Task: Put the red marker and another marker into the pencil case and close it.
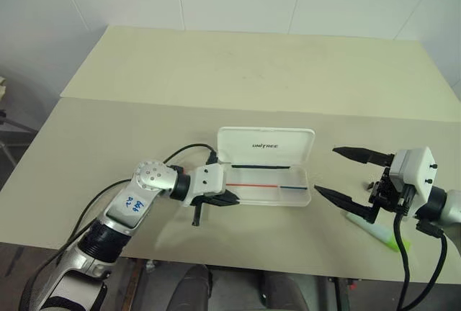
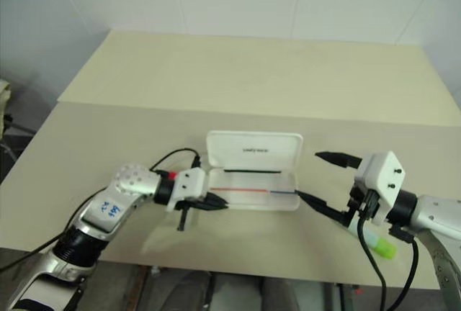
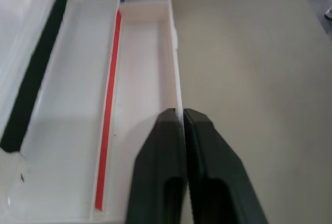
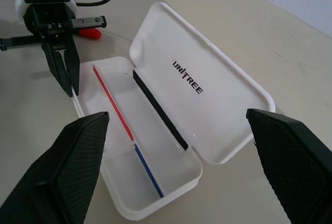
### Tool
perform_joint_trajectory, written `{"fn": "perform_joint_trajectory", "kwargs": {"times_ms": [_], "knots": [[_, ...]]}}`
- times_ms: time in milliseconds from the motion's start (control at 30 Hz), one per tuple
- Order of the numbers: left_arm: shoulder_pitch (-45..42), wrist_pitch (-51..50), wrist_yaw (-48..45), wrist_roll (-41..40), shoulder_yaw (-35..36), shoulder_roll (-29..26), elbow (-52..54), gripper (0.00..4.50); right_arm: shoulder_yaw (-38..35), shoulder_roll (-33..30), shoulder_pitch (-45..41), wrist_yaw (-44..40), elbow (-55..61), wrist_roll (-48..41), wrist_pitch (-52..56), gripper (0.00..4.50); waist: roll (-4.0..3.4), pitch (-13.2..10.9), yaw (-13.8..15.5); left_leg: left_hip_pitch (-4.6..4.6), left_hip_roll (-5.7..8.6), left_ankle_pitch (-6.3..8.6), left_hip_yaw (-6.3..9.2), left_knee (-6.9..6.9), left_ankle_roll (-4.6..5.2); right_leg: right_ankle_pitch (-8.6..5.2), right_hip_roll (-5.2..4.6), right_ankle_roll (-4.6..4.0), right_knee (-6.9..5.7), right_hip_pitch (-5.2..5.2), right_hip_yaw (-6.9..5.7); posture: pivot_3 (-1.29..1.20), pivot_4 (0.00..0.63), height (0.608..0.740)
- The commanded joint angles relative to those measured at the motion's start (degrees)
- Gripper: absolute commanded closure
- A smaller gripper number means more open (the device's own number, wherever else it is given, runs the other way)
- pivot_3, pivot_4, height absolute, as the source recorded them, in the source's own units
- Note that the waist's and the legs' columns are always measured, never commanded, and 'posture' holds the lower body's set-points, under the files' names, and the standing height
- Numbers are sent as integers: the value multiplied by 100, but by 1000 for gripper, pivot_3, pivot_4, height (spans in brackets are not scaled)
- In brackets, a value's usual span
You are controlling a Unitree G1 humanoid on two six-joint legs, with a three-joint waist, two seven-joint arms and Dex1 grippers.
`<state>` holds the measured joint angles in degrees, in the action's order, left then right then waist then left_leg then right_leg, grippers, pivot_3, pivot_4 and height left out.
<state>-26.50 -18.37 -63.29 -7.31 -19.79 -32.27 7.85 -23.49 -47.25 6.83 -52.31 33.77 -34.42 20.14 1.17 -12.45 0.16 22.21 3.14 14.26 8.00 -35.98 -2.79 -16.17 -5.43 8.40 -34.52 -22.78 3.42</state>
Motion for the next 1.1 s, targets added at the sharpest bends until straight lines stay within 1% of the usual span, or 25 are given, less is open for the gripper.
{"fn": "perform_joint_trajectory", "kwargs": {"times_ms": [33,100,167,367,433,567,600,633,667,733,767,833,867,900,1000,1100], "knots": [[-76,-126,76,-3,19,19,135,3204,-98,4,-71,90,193,-102,-8,0,0,0,-2,0,0,0,0,1,0,0,0,1,0,0,0,0,150,740],[-83,-221,117,-45,63,32,277,2459,-33,25,-118,117,173,-93,-24,0,0,0,-14,-1,-1,0,0,2,0,1,1,2,0,0,0,0,150,740],[-100,-439,142,-203,163,52,449,1847,36,36,-185,129,133,-84,-38,0,0,0,-18,-1,-1,0,0,3,0,1,2,2,0,0,0,0,150,740],[-43,-1155,49,-824,597,-163,1178,1847,303,109,-413,62,-62,-34,-97,0,0,0,-26,-1,-2,0,1,2,0,1,2,3,0,0,-1,0,150,740],[90,-1346,-45,-1077,795,-364,1466,1847,427,145,-478,24,-121,-11,-131,0,0,0,-28,-2,-2,0,1,4,0,1,2,3,-1,0,-1,0,150,740],[683,-1559,-53,-1697,1579,-772,2026,1847,674,235,-682,-8,-222,3,-182,0,-1,0,-45,-5,-8,1,0,11,0,0,4,1,1,-2,1,0,150,740],[863,-1607,-30,-1855,1805,-853,2136,1494,714,261,-744,-15,-240,-2,-193,0,-1,0,-45,-5,-8,1,0,13,0,0,3,0,0,-2,0,0,150,740],[1063,-1584,-33,-1982,2031,-932,2232,1267,754,281,-808,-21,-257,-19,-189,0,0,0,-39,-5,-10,1,0,14,0,-1,5,-1,1,-3,-1,0,150,740],[1279,-1562,-2,-2039,2255,-1019,2309,944,796,291,-866,-45,-275,-30,-188,0,-1,0,-29,-4,-12,1,2,13,0,-2,5,-4,1,-3,-3,0,150,740],[1855,-1302,176,-2013,2924,-1064,2279,257,946,329,-1047,-94,-296,-65,-168,0,-1,1,-26,-4,-12,1,1,13,0,-15,4,-27,5,-3,-2,0,150,740],[2099,-924,195,-1970,3250,-988,2184,22,1029,343,-1134,-122,-297,-73,-163,0,-2,1,-47,-5,-12,1,0,13,0,-16,2,-30,6,-2,-1,0,150,740],[2484,-153,531,-1749,3931,-739,1686,22,1215,382,-1357,-181,-316,-100,-146,0,-2,1,-23,-5,-15,2,-3,15,-1,-21,5,-45,13,-2,0,0,150,740],[2640,317,681,-1521,4158,-679,1393,22,1291,396,-1462,-209,-341,-115,-136,0,-2,1,-21,-4,-16,2,-2,14,-1,-22,3,-49,14,-2,-2,0,150,740],[2758,557,826,-1375,4312,-651,1208,22,1360,403,-1554,-243,-367,-122,-129,0,-2,1,-17,-4,-17,2,-3,13,-1,-20,5,-57,20,-2,-2,0,150,740],[3059,750,1027,-1400,4578,-577,994,22,1488,404,-1766,-314,-421,-159,-93,0,0,2,-10,0,-18,1,-3,13,0,-30,5,-84,34,0,-2,0,150,740],[3329,834,1018,-1484,4616,-577,832,22,1594,417,-1979,-376,-517,-152,-85,0,5,4,8,6,-19,1,-3,15,0,-25,-5,-76,56,8,-2,0,150,740]]}}
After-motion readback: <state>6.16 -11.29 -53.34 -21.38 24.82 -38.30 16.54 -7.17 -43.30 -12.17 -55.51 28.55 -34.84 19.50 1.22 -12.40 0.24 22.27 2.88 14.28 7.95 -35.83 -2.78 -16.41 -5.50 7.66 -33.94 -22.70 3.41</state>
